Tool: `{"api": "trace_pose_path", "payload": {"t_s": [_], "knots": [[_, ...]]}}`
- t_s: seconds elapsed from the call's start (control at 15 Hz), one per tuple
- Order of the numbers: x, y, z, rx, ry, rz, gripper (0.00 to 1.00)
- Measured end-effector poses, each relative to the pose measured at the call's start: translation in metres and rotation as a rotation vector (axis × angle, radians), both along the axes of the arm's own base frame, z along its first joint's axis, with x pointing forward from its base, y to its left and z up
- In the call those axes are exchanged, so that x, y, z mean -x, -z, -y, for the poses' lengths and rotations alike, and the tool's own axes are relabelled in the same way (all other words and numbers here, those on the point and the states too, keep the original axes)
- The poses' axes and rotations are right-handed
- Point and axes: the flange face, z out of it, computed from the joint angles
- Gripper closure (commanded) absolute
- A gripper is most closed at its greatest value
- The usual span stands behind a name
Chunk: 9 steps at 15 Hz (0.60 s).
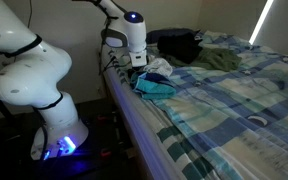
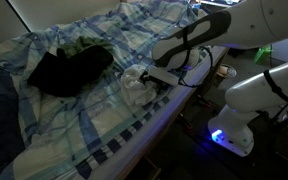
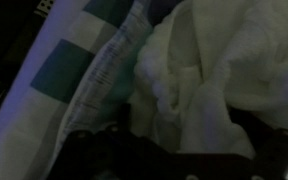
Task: Put the white towel on the blue towel
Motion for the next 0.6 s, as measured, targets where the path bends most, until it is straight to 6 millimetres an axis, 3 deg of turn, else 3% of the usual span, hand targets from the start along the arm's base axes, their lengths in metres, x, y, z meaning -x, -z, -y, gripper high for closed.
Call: {"api": "trace_pose_path", "payload": {"t_s": [0.2,0.33,0.6], "knots": [[0.001,0.006,-0.008,0.023,-0.024,0.054,0.00],[0.001,0.011,-0.012,0.036,-0.032,0.081,0.26],[0.003,0.019,-0.015,0.059,-0.041,0.135,0.55]]}}
